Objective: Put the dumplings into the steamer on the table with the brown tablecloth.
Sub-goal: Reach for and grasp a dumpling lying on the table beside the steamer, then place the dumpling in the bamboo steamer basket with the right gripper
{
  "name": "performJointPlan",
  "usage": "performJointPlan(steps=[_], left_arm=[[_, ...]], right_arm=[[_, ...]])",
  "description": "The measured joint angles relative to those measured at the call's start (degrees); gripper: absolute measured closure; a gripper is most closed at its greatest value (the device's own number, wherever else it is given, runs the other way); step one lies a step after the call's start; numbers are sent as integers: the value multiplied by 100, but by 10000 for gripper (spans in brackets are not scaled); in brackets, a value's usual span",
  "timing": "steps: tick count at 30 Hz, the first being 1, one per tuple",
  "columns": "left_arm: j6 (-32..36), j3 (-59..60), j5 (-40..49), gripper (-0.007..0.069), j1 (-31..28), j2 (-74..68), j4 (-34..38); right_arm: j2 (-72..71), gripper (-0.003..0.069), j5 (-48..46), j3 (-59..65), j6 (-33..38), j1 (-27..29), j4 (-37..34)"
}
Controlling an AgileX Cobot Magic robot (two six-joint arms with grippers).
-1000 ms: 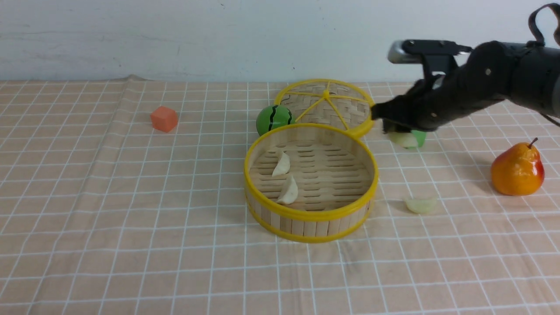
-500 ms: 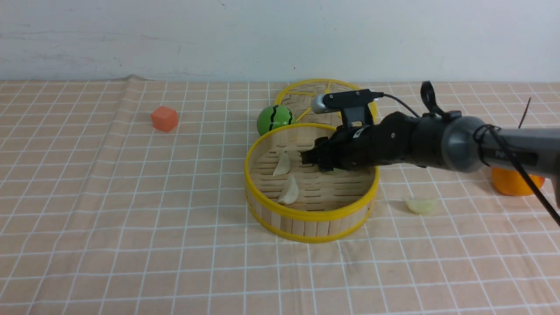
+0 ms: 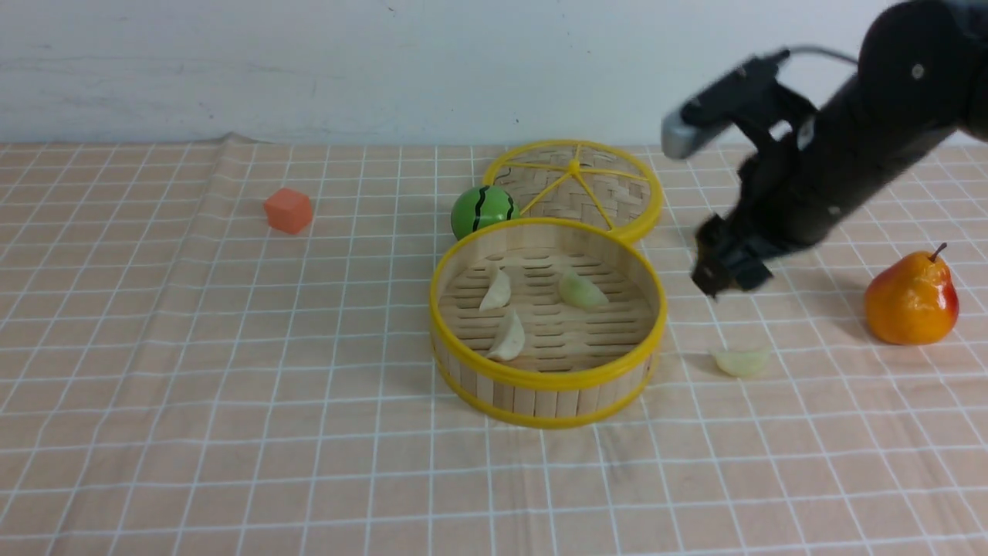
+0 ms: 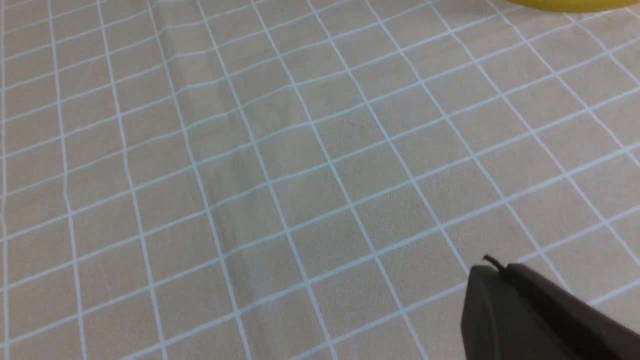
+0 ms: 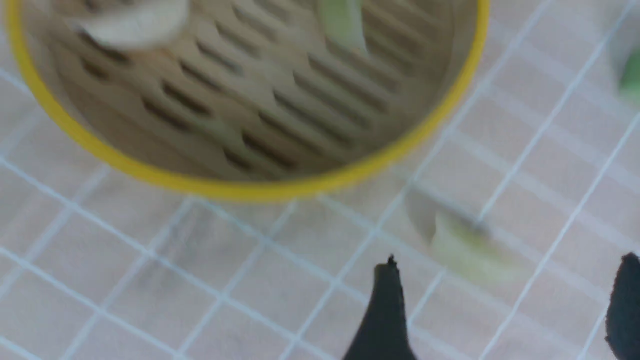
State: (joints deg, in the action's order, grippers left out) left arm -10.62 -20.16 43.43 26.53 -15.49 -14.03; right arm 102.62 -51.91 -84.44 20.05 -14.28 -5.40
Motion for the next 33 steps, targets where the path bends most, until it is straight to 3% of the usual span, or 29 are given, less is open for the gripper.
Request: performJointPlan(steps=[4,9,17,18,19,20,24,28,30,31,33], left_arm=[[0,0,-18,634,0,0,5],[0,0,-18,631,0,0,5],[0,0,-7,628,0,0,5],[0,0,13,627,0,0,5],[0,0,13,627,0,0,5],[0,0,19,626,0,0,5],[0,0,29,624,0,0,5],[0,0,32,624,0,0,5],[0,0,32,622,0,0,5],[0,0,32,622,0,0,5],[0,0,26,622,0,0,5]], right_arm=[[594,178,301,362,-147,287,66],[849,228,1022,381,-112,211,74],[1433,260,1613,368,654,175,276],[1468,308,1579,335,654,175,276],[1468,308,1579,335,654,175,276],[1488,390,1489,308,648,169,229],[1488,488,1203,128,587,157,231],[1375,496,162,-274,306,163,-165],[1105,498,-313,-685,307,163,-1062],[1060,498,-336,-712,314,163,-1139],[835,498,-297,-958,600,136,-2249]])
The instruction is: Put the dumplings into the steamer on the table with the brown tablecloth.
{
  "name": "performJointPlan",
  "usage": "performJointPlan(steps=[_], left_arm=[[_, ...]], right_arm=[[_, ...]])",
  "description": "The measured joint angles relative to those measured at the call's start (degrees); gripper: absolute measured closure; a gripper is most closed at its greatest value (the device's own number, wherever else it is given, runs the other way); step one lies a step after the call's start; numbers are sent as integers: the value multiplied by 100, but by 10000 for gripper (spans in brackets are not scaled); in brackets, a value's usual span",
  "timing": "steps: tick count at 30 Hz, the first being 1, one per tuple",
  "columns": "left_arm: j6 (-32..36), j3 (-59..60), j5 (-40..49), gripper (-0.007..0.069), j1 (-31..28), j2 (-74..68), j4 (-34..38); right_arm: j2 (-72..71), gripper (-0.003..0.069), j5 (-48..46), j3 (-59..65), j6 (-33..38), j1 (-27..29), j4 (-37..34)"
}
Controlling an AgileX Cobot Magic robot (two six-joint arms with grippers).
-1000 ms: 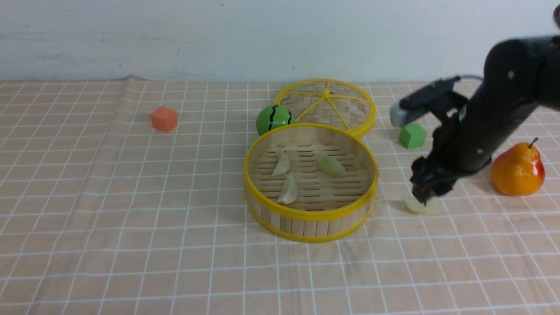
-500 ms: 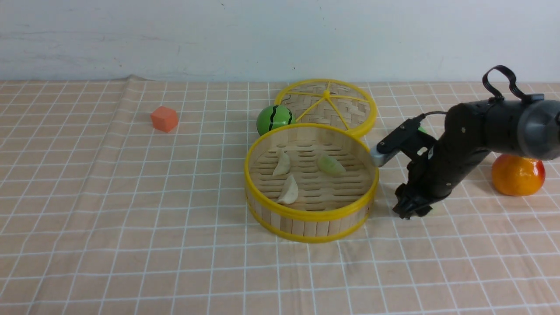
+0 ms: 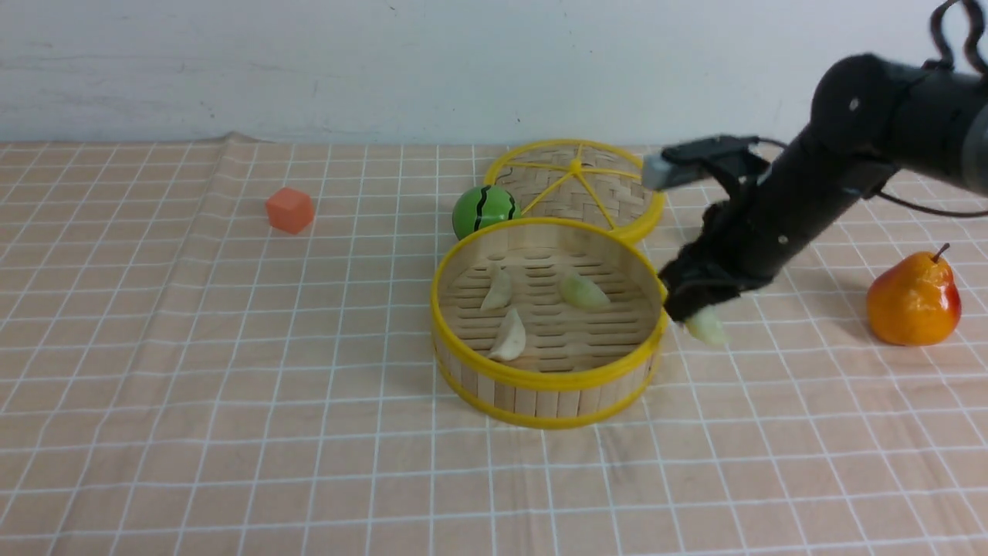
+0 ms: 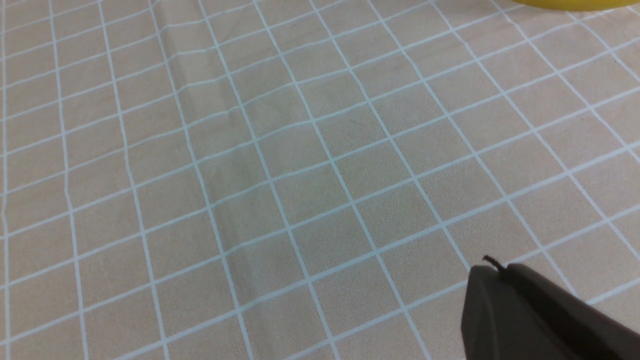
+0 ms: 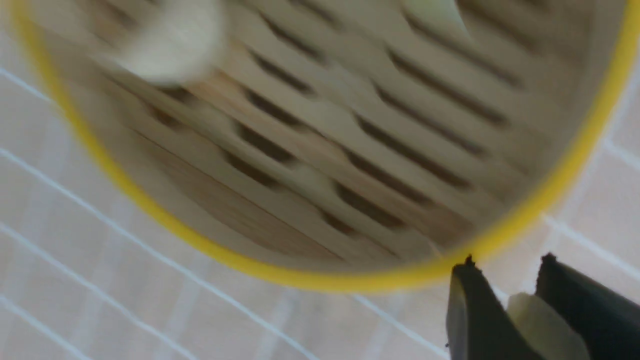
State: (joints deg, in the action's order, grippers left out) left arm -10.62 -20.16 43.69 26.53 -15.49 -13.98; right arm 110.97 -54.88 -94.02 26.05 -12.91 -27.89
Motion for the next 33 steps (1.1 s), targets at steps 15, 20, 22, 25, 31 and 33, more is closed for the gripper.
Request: performJointPlan(steps=[15,20,22,25,31,33], left_arm=[[0,0,0,612,0,0,0],[0,0,-5,606,0,0,0],[0,0,-5,606,0,0,0],[0,0,-5,604,0,0,0],[0,0,-5,603,0,0,0],[0,0,-5,602,0,0,0]], right_arm=[[1226,383,1197,-67,761,-427,-1696],[917,202,1119,-145,-28,-308,-1671],[631,184,814,-320,-312,-156,-1629],[159,199,209,-660,-439,106,-1479],[-1564,437,-1404,-1508,-480,784,-814],[-2198,552,-1553,-1487,-498,899,-531]])
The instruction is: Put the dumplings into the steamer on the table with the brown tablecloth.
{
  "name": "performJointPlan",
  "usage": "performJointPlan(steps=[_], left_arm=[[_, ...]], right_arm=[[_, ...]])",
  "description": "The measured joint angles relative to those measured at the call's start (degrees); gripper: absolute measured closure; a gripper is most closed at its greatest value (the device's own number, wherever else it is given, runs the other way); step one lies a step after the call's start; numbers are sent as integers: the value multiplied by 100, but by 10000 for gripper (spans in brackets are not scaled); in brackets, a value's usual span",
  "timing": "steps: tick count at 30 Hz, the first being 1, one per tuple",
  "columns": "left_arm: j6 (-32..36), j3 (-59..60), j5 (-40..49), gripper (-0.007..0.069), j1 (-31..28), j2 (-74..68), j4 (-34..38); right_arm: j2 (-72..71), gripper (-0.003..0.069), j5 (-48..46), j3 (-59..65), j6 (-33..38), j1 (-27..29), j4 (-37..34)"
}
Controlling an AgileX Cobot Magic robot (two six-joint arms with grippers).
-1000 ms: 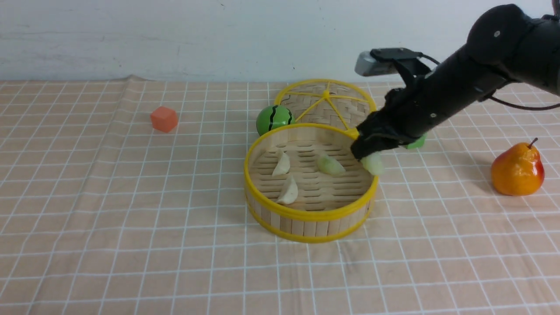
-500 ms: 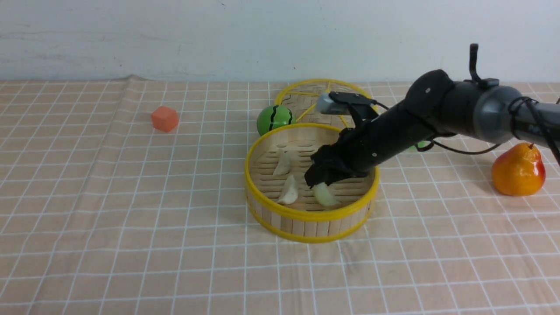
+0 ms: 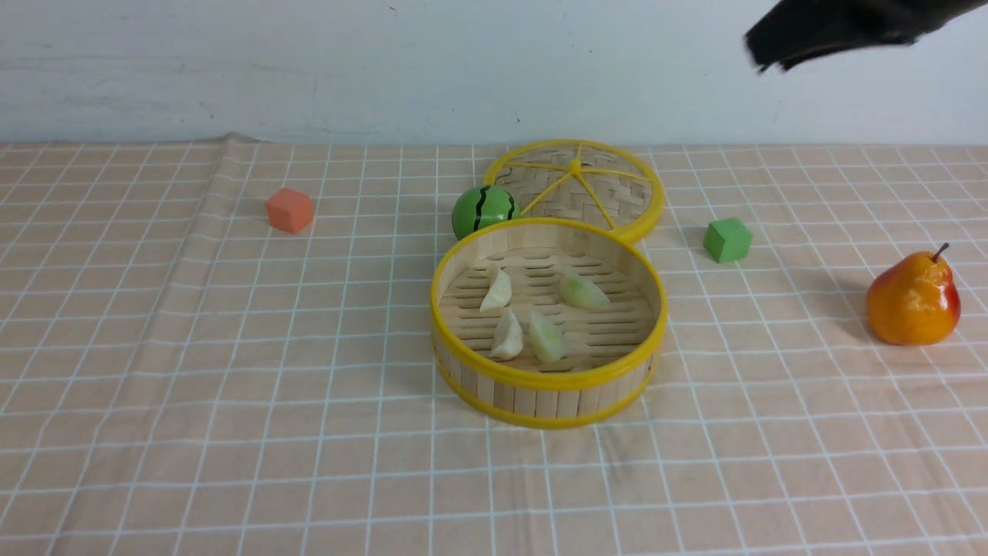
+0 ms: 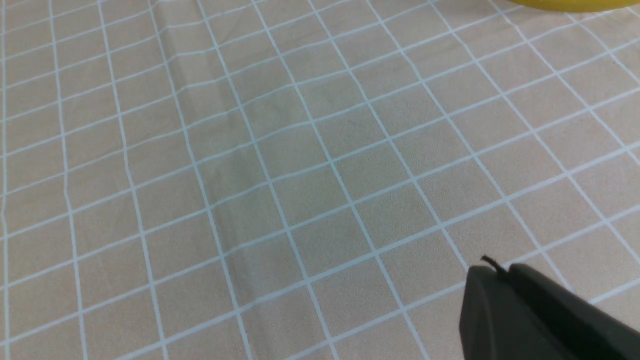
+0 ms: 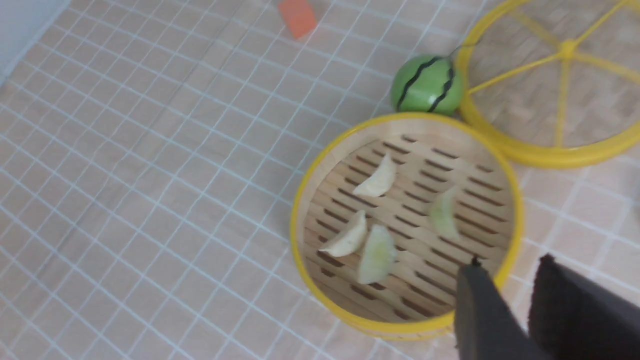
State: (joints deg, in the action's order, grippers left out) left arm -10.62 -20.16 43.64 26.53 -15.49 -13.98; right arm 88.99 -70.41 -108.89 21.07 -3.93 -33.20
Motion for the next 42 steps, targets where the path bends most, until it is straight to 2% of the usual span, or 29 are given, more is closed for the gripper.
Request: performJointPlan(steps=[1,2,3,8,11,14,15,18,23,28,34,38,42], left_arm=[[0,0,0,602,0,0,0],[0,0,0,599,0,0,0],[0,0,0,596,0,0,0],[0,0,0,593,0,0,0],[0,0,0,588,0,0,0],[0,0,0,587,0,0,0],[0,0,0,587,0,0,0],[0,0,0,587,0,0,0],[0,0,0,587,0,0,0],[0,0,0,586,0,0,0],[0,0,0,586,0,0,-5],[0,0,0,584,0,0,-5],[0,0,0,577,0,0,-12]], right_arm=[[-63,564,-5,13,0,0,0],[-428,626,-35,176,-37,34,181],[-734,657,-30,377,-77,34,291],[-2131,676,874,1997,120,34,551],[-3565,675,2426,3997,782,34,702],[-4468,674,3436,5265,1138,34,702],[-5285,672,4276,6291,1382,34,686],[-6433,671,5651,7979,1652,34,627],[-7449,670,5955,9325,1747,34,429],[-7878,668,5541,9858,1750,34,-50],[-7918,661,4640,9943,1750,34,-705],[-7918,659,4333,9943,1750,34,-667],[-8299,659,4706,10228,1677,-26,-180]])
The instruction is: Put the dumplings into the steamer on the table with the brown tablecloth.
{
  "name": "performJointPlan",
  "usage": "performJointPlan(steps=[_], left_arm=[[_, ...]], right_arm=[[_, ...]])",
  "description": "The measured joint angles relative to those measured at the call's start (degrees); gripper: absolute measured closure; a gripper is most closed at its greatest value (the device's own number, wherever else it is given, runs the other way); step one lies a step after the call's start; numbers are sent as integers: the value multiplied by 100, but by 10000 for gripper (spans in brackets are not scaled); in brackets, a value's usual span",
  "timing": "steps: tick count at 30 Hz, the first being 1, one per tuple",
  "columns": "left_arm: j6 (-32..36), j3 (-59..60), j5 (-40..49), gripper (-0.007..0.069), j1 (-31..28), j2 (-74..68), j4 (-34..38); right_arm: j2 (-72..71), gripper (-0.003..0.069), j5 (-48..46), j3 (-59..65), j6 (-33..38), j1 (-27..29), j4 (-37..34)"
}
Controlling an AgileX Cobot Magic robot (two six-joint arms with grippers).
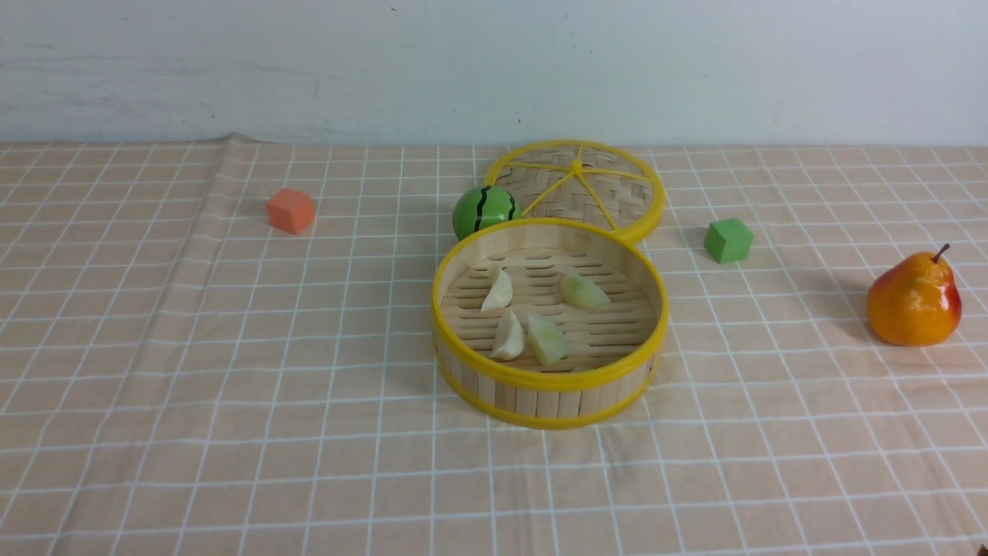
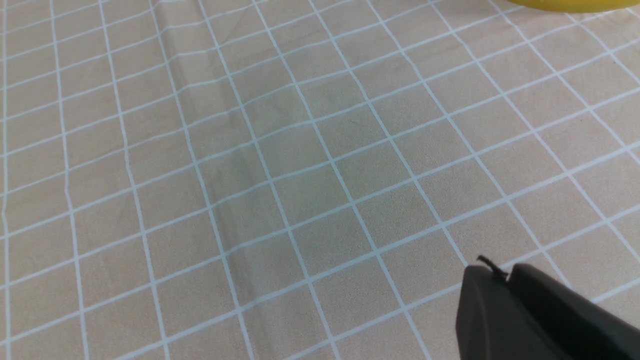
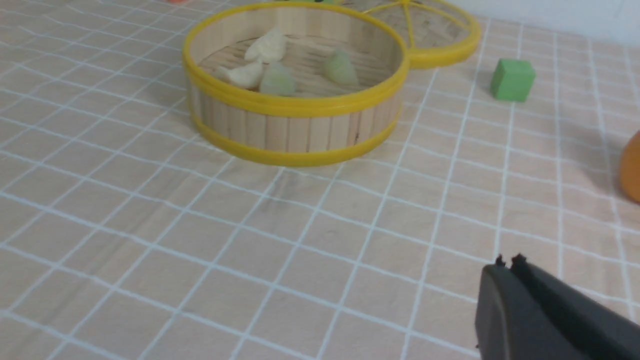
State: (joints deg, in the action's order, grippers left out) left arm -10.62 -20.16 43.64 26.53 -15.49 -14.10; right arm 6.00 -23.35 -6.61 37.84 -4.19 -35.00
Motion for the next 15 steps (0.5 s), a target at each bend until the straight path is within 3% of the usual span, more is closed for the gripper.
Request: performJointPlan(steps=[2,6,10,11,13,15], left_arm=[[0,0,0,575,0,0,9],[0,0,1,571,0,6,9],[0,0,7,568,0,6,9],[0,0,7,568,0,6,9],[0,0,7,568,0,6,9],[0,0,7,568,0,6,9]], right_arm=[[-309,666,384,326,-317,15,298],[-650,679,935,785,-2046,78,1938],[-657,679,623,799,-4338,78,3666],[-657,679,586,799,-4338,78,3725],[-657,679,223,774,-5408,72,4210],[-657,679,154,762,-5576,72,4312]])
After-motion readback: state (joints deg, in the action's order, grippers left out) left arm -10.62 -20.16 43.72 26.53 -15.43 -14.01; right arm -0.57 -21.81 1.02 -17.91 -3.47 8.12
